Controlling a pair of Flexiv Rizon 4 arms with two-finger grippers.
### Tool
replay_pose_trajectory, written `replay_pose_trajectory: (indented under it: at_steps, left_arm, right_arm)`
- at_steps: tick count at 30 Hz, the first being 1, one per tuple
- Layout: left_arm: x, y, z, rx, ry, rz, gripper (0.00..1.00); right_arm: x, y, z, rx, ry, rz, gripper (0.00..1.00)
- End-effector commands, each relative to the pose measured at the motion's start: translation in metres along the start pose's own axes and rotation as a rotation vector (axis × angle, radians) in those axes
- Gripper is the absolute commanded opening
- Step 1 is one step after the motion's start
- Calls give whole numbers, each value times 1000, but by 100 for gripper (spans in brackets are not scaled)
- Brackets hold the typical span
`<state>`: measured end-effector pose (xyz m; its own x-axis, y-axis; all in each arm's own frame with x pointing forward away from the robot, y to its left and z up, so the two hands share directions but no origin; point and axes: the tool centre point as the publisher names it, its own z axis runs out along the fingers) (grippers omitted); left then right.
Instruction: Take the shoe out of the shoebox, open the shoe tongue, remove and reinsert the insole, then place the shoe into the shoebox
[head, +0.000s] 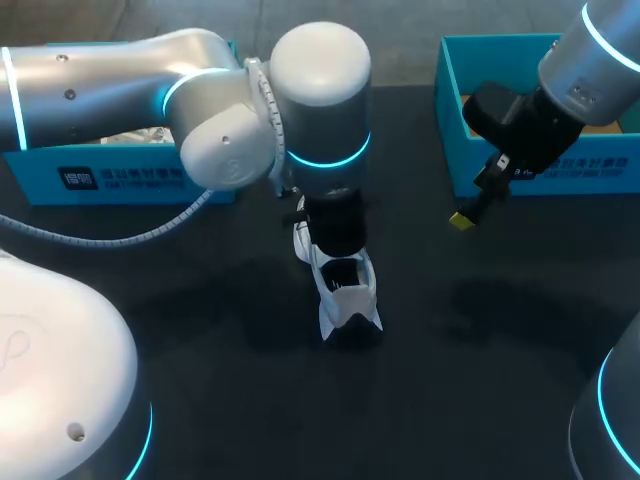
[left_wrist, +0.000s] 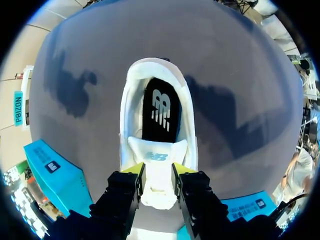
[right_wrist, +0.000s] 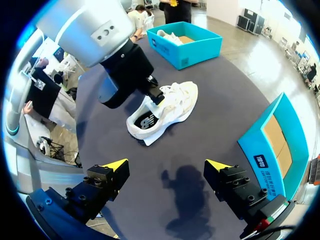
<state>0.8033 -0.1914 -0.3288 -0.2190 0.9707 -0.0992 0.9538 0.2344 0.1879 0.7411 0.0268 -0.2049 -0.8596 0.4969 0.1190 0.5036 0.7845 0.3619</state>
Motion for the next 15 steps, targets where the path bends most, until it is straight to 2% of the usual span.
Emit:
replay_pose_trajectory:
  at_steps: [1, 9, 15]
  left_arm:
    - [2, -4, -2, -4, -2, -23, 34]
    - [0, -16, 11, 7, 14, -137, 40]
    - [1, -11, -2, 9, -42, -333, 40]
  right_arm:
    - [0, 0, 1, 2, 1, 1, 100]
    - [0, 0, 1, 2, 1, 1, 100]
    - [0, 0, 1, 2, 1, 1, 100]
